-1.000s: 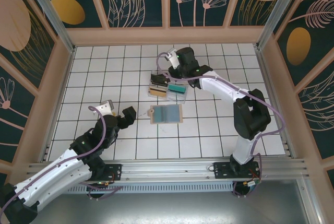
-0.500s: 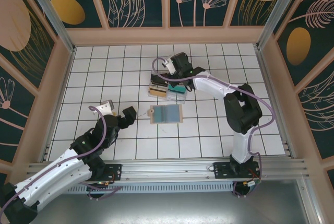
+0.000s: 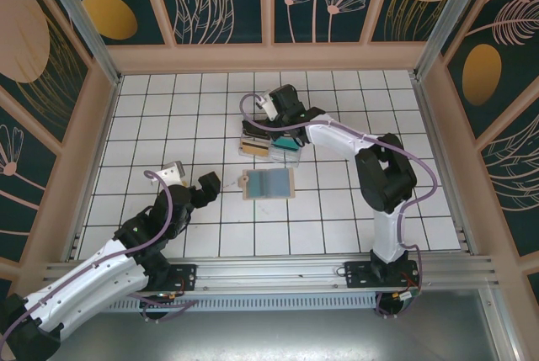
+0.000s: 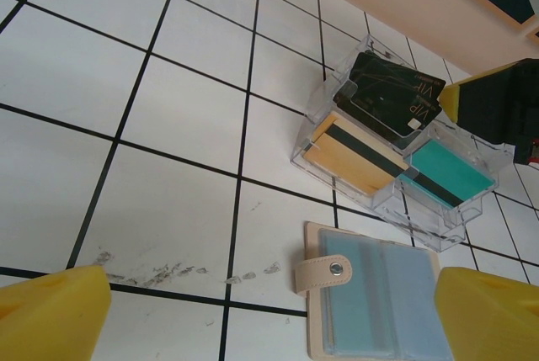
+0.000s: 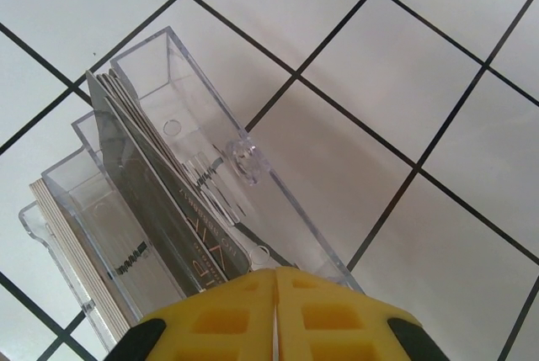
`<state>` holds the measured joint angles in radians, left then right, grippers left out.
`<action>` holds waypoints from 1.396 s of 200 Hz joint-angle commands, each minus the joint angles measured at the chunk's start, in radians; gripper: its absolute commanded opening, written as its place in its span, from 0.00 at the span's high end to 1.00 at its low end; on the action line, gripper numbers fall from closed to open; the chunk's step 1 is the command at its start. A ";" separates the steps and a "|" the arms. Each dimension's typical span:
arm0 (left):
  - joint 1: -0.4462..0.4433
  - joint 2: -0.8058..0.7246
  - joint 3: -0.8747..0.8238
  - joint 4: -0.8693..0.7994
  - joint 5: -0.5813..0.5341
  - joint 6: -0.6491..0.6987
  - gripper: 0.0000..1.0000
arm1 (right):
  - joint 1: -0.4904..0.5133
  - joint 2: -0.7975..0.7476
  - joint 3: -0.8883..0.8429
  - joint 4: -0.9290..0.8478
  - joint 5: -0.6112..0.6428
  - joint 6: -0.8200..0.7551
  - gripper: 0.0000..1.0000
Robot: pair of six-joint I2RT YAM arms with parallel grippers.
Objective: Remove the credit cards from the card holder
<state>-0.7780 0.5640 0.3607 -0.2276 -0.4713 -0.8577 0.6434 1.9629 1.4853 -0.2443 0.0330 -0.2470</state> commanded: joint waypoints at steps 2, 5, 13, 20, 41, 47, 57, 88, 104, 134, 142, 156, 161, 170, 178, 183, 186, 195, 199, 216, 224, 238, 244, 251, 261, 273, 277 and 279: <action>-0.001 -0.002 -0.008 0.020 0.008 0.003 0.01 | 0.007 0.016 0.017 -0.032 0.027 0.023 0.89; -0.001 -0.003 -0.008 0.020 0.008 0.003 0.01 | 0.006 0.015 0.017 -0.032 0.030 0.022 0.89; -0.001 -0.003 -0.006 0.020 0.007 0.004 0.01 | 0.006 0.007 0.013 -0.028 0.036 0.023 0.88; -0.001 -0.003 -0.006 0.019 0.008 0.004 0.01 | 0.002 -0.002 0.009 -0.024 0.040 0.026 0.88; -0.001 -0.002 -0.006 0.020 0.006 0.004 0.01 | -0.006 -0.029 -0.003 -0.012 0.062 0.039 0.86; -0.001 -0.002 -0.006 0.020 0.006 0.003 0.01 | -0.008 -0.039 -0.006 -0.007 0.069 0.044 0.86; -0.001 -0.003 -0.006 0.021 0.006 0.003 0.02 | -0.012 -0.052 -0.011 0.000 0.089 0.056 0.85; -0.001 0.000 -0.006 0.026 0.006 0.002 0.01 | -0.010 -0.098 -0.030 0.035 0.108 0.075 0.83; -0.001 0.003 -0.006 0.028 0.008 0.003 0.01 | -0.002 -0.102 -0.026 0.039 0.102 0.082 0.82; -0.001 0.007 -0.003 0.027 0.009 0.003 0.01 | 0.012 -0.126 -0.034 0.058 0.090 0.120 0.82; -0.001 0.007 -0.002 0.024 0.012 0.002 0.02 | 0.010 -0.150 -0.058 0.082 0.077 0.142 0.82; 0.000 0.008 -0.005 0.027 0.021 0.001 0.01 | 0.008 -0.209 -0.132 0.151 0.063 0.194 0.82; -0.001 0.010 -0.006 0.029 0.025 0.000 0.01 | 0.008 -0.229 -0.156 0.171 0.049 0.209 0.82; -0.001 0.015 -0.011 0.037 0.037 -0.002 0.01 | 0.008 -0.270 -0.209 0.209 0.016 0.236 0.82; -0.001 0.021 -0.015 0.047 0.051 -0.003 0.01 | 0.008 -0.308 -0.251 0.235 0.002 0.274 0.82; -0.001 0.026 -0.015 0.053 0.061 -0.004 0.01 | 0.008 -0.332 -0.278 0.248 -0.006 0.304 0.82; -0.001 0.030 -0.015 0.057 0.067 -0.005 0.02 | 0.007 -0.346 -0.297 0.257 -0.013 0.320 0.82; -0.001 0.042 -0.018 0.070 0.090 -0.007 0.03 | 0.006 -0.392 -0.349 0.276 -0.051 0.368 0.84; -0.001 0.048 -0.018 0.076 0.099 -0.006 0.04 | 0.007 -0.411 -0.375 0.281 -0.065 0.393 0.86; -0.001 0.077 -0.021 0.105 0.142 -0.010 0.08 | 0.008 -0.498 -0.476 0.290 -0.135 0.492 0.88; -0.001 0.093 -0.026 0.128 0.165 -0.015 0.10 | 0.015 -0.536 -0.529 0.294 -0.152 0.518 0.88; -0.001 0.129 -0.037 0.179 0.216 -0.025 0.15 | 0.035 -0.600 -0.619 0.295 -0.148 0.556 0.89; 0.000 0.150 -0.041 0.203 0.239 -0.032 0.17 | 0.042 -0.627 -0.656 0.295 -0.150 0.572 0.90; 0.000 0.177 -0.044 0.226 0.261 -0.041 0.20 | 0.051 -0.656 -0.698 0.294 -0.150 0.596 0.90; -0.001 0.222 -0.050 0.270 0.293 -0.054 0.26 | 0.059 -0.696 -0.760 0.298 -0.151 0.632 0.92; -0.001 0.283 -0.051 0.316 0.329 -0.068 0.33 | 0.068 -0.736 -0.826 0.306 -0.150 0.670 0.94; -0.001 0.305 -0.051 0.328 0.340 -0.072 0.34 | 0.071 -0.747 -0.846 0.309 -0.149 0.682 0.94; -0.001 0.315 -0.049 0.334 0.343 -0.073 0.35 | 0.072 -0.752 -0.858 0.312 -0.149 0.687 0.95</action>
<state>-0.7780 0.7963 0.3275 -0.0269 -0.2306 -0.8974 0.6987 1.2793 0.7319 0.0322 -0.0895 0.3157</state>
